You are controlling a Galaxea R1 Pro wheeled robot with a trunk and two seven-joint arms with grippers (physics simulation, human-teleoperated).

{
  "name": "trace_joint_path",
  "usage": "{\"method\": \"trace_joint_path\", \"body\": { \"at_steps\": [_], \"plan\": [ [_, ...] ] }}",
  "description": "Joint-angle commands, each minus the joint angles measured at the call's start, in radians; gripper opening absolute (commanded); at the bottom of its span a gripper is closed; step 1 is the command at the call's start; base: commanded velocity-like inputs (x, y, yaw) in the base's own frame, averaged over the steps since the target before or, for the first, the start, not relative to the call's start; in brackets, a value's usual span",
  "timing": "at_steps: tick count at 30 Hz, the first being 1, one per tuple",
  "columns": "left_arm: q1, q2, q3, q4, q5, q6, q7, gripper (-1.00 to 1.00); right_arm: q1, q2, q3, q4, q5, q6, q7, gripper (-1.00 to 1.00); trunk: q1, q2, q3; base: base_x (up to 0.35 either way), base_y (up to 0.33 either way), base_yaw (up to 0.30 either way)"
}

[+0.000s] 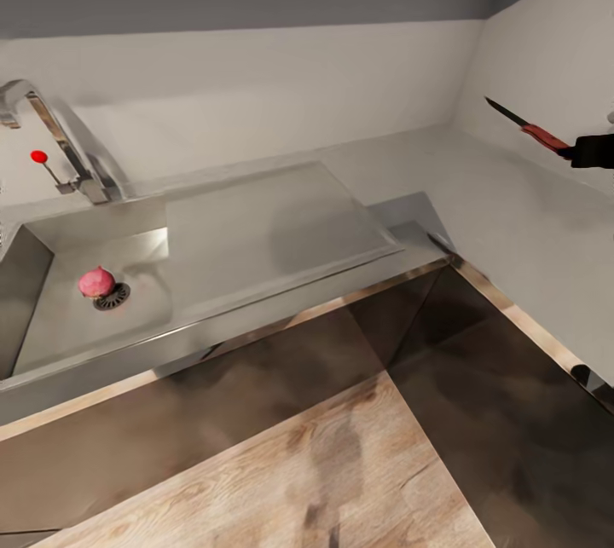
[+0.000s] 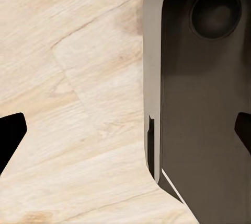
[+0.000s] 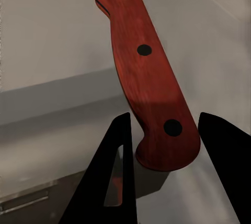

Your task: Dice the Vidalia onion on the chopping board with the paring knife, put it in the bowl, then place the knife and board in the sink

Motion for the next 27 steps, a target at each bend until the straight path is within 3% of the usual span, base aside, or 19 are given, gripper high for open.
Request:
{"method": "trace_joint_path", "body": {
  "at_steps": [1,27],
  "plan": [
    [0.0,0.0,0.0,-0.001,0.0,-0.002,0.0,1.0,-0.001,0.0,-0.002,-0.001,0.011,0.002,0.01,-1.0,0.0,0.0,0.001,0.0,0.0,0.0],
    [0.0,0.0,0.0,-0.001,0.0,-0.002,0.0,1.0,-0.001,0.003,0.0,-0.001,0.01,0.001,0.01,-1.0,0.0,0.0,0.042,0.0,0.0,0.0]
  ]
}}
